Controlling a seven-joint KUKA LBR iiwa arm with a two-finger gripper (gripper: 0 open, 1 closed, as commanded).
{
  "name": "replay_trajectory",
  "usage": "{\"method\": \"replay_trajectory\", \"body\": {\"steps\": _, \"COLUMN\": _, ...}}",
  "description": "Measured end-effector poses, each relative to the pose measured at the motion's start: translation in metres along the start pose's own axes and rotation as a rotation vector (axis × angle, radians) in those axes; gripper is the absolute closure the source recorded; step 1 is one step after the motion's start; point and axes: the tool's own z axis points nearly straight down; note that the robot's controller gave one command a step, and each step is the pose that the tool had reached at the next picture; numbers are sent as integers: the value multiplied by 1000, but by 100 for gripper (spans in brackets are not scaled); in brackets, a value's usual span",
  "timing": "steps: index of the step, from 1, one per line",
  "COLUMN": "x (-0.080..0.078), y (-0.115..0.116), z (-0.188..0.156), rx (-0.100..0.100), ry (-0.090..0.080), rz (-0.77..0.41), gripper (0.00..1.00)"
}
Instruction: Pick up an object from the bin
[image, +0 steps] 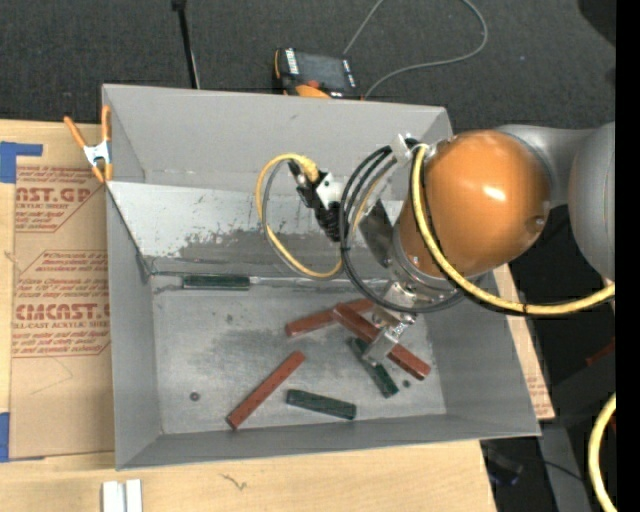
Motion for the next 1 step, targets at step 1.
{"method": "replay_trajectory", "body": {"steps": 1, "x": -28, "y": -32, "z": 62, "rx": -4, "ry": -10, "rz": -213, "gripper": 100}}
